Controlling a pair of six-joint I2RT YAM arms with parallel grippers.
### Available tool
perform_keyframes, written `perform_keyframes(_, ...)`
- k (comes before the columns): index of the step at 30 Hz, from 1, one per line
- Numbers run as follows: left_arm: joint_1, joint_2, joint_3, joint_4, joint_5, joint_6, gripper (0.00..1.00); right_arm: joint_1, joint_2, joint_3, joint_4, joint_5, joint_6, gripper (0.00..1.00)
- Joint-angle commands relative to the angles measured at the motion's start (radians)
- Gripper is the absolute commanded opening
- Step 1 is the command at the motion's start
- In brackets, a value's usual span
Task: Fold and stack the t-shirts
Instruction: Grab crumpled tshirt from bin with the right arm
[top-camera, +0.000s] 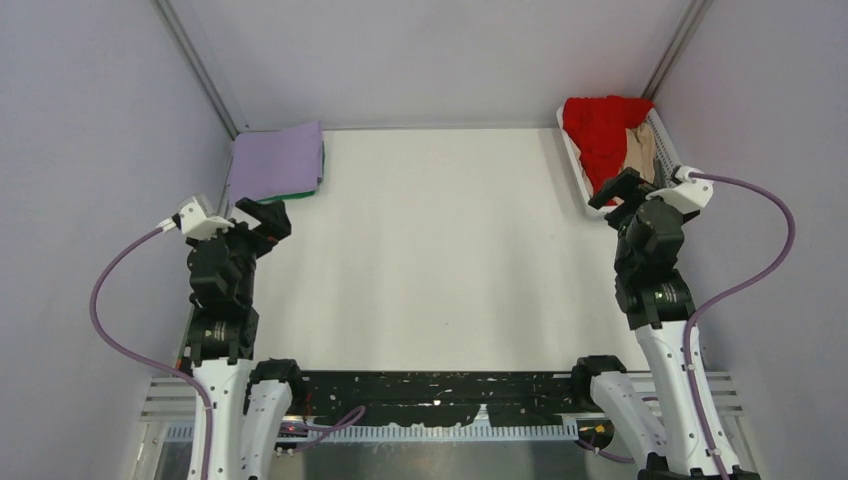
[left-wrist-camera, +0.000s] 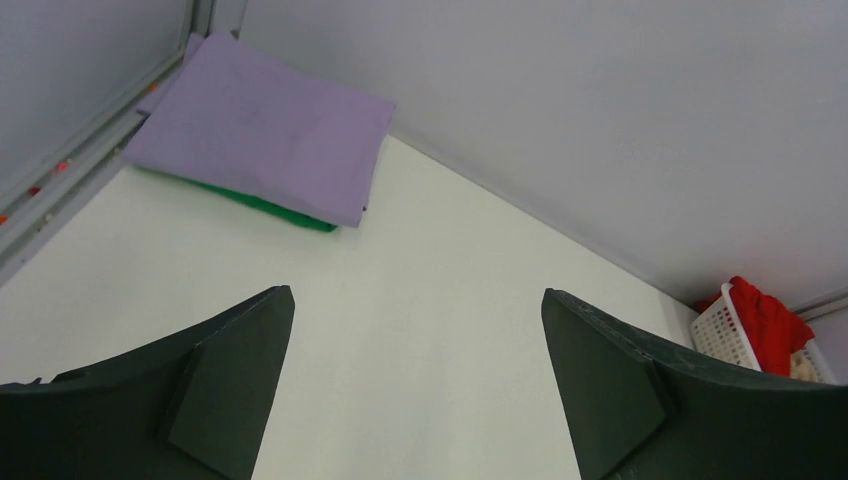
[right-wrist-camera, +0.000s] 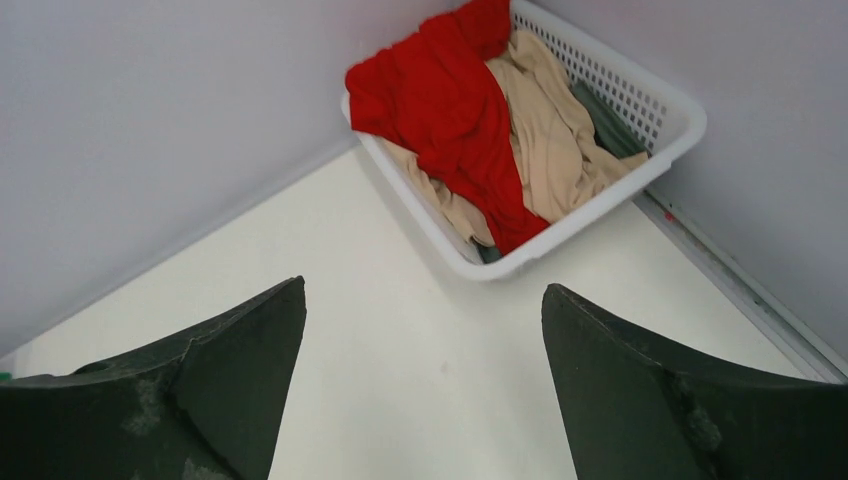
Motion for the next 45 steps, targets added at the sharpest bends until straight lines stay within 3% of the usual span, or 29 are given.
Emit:
perform_keyframes(1, 0.000, 0.006, 0.021, -0.056, -0.040, -0.023, 0.99, -0.002, 0.055, 0.040, -0.128, 0.009, 0.011, 0.95)
perform_keyframes(5, 0.001, 0.027, 0.013, -0.059, -0.039, -0.022, 0.99, -0.001, 0.140, 0.101, -0.119, -0.031, -0.075, 0.95)
perform_keyframes(9, 0.001, 0.066, -0.002, -0.031, -0.029, -0.019, 0.99, -0.018, 0.334, 0.201, -0.120, 0.092, -0.055, 0.95)
perform_keyframes(19, 0.001, 0.176, 0.012, -0.040, -0.007, -0.021, 0.99, -0.214, 1.074, 0.833, -0.213, -0.263, -0.025, 0.98)
perform_keyframes(23, 0.002, 0.197, -0.003, -0.041, -0.008, -0.024, 0.99, -0.245, 1.313, 1.055, -0.238, -0.405, 0.011, 0.87)
perform_keyframes(27, 0.001, 0.222, -0.005, -0.040, -0.006, -0.026, 0.99, -0.259, 1.465, 1.163, -0.219, -0.497, 0.081, 0.82)
perform_keyframes(32, 0.001, 0.246, -0.010, -0.025, 0.011, -0.033, 0.99, -0.259, 1.569, 1.210, -0.202, -0.474, 0.106, 0.80)
perform_keyframes(34, 0.001, 0.253, -0.013, -0.020, 0.017, -0.040, 0.99, -0.259, 1.587, 1.210, -0.193, -0.470, 0.105, 0.74)
perform_keyframes(36, 0.002, 0.263, -0.015, -0.020, 0.022, -0.047, 0.99, -0.260, 1.595, 1.211, -0.182, -0.477, 0.093, 0.59)
perform_keyframes(37, 0.001, 0.265, -0.014, -0.020, 0.026, -0.048, 0.99, -0.260, 1.595, 1.213, -0.179, -0.479, 0.083, 0.41)
perform_keyframes(38, 0.001, 0.268, -0.013, -0.021, 0.030, -0.048, 0.99, -0.260, 1.590, 1.214, -0.175, -0.482, 0.077, 0.32)
perform_keyframes(39, 0.002, 0.270, -0.014, -0.022, 0.035, -0.050, 0.99, -0.260, 1.584, 1.216, -0.172, -0.480, 0.071, 0.14)
perform_keyframes(40, 0.000, 0.272, -0.015, -0.021, 0.038, -0.053, 0.99, -0.260, 1.565, 1.217, -0.168, -0.467, 0.065, 0.08)
perform_keyframes(45, 0.001, 0.266, -0.018, 0.003, 0.089, -0.070, 0.99, -0.260, 1.453, 1.216, -0.164, -0.390, 0.019, 0.05)
